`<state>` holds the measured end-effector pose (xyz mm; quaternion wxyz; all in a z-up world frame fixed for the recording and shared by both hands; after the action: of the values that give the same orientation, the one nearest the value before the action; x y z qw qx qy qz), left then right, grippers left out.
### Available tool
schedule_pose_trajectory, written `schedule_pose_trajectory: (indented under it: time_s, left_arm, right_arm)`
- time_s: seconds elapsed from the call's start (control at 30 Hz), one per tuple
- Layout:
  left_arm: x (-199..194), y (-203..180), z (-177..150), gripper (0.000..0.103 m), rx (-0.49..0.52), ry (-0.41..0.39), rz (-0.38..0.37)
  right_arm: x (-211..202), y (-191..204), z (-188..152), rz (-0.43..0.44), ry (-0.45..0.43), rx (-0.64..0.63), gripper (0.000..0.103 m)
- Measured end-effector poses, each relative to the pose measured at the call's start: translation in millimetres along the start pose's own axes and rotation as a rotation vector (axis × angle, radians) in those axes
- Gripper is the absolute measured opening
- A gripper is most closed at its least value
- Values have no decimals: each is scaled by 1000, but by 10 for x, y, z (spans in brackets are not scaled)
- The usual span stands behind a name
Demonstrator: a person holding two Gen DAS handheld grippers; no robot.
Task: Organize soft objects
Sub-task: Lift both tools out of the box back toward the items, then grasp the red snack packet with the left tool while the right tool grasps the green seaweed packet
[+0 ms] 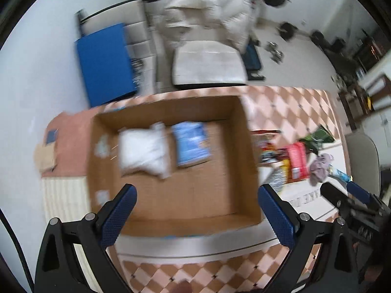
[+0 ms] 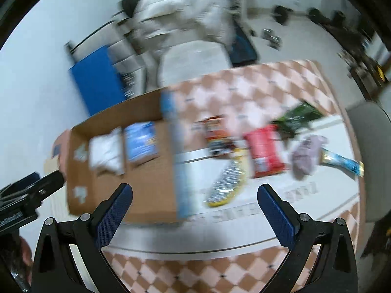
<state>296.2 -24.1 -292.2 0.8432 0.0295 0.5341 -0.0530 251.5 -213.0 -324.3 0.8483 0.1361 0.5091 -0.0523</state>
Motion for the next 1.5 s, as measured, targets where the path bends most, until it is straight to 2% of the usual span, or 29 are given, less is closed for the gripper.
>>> schedule_pose_trajectory:
  time_s: [0.1, 0.17, 0.27, 0.33, 0.37, 0.43, 0.5, 0.57, 0.67, 0.73, 0.77, 0.87, 1.0, 1.1, 1.17, 1.23, 1.27, 1.3, 1.43, 1.5]
  left_arm:
    - [282, -555, 236, 101, 110, 23, 11]
    - [534, -929, 342, 101, 186, 58, 16]
    - [942, -1424, 330, 100, 233, 164, -39]
    - [1264, -1718, 218, 84, 232, 264, -63]
    - [1372, -1811, 170, 80, 227, 299, -75]
    - [1641, -2009, 20, 73, 203, 378, -89]
    - [1845, -2153, -109, 73, 180, 426, -93]
    - [1985, -2227, -216, 73, 160, 457, -86]
    - [2139, -2274, -348, 73, 122, 493, -78]
    - [2209, -2283, -397, 73, 89, 508, -78]
    - [2232, -2291, -415, 73, 81, 514, -79]
    - [2280, -2336, -446, 73, 68, 514, -71]
    - [2294, -2430, -446, 73, 63, 501, -77]
    - [2346, -2517, -462, 73, 60, 506, -87]
    - [2396, -2565, -474, 73, 56, 516, -91]
    - [2452, -2604, -513, 73, 57, 531, -93]
    - [2488, -2623, -532, 73, 58, 538, -87]
    - [2527, -2630, -547, 73, 58, 545, -82]
    - [2672, -2638, -639, 73, 33, 581, -73]
    - [2686, -2651, -632, 69, 28, 570, -63]
  right_arm:
    - [227, -821, 196, -50, 41, 130, 103]
    - [358, -1203, 281, -55, 53, 191, 103]
    - [615, -1704, 352, -55, 101, 257, 103]
    - [809, -1930, 375, -20, 142, 318, 103]
    - [903, -2045, 393, -1, 165, 359, 103]
    - [1064, -2158, 442, 45, 194, 415, 103]
    - [1269, -2200, 535, 55, 230, 425, 101]
    - [1465, -2207, 607, 53, 257, 425, 100]
    - [1780, -2210, 690, 32, 309, 425, 91]
    - [1971, -2175, 727, 28, 342, 411, 90]
    - [2043, -2162, 725, 18, 358, 398, 83]
    - [2257, -2129, 679, -10, 421, 310, 41]
    - [2207, -2135, 626, -36, 438, 118, 27]
    - [2129, -2206, 572, -68, 477, -8, 26]
    - [2064, -2279, 579, -82, 469, -19, 27]
    - [2011, -2361, 619, -85, 438, 43, 45]
    - [1996, -2379, 626, -77, 424, 77, 61]
    - [1991, -2391, 641, -58, 405, 124, 65]
    - [2080, -2356, 636, -32, 400, 240, 65]
    - [2148, -2336, 640, -60, 402, 251, 65]
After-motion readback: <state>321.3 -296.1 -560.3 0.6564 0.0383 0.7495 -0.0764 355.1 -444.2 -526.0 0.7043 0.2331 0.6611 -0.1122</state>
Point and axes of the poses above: each gripper's, at about its wrist camera, not at the fingertips, and x roughly the way its jaws point, y to its left, z to its top, the point moved 6 cm from there along x, roughly the way its jaws point, and after that the axes turned 12 degrees about -y, right-handed, at the moved point
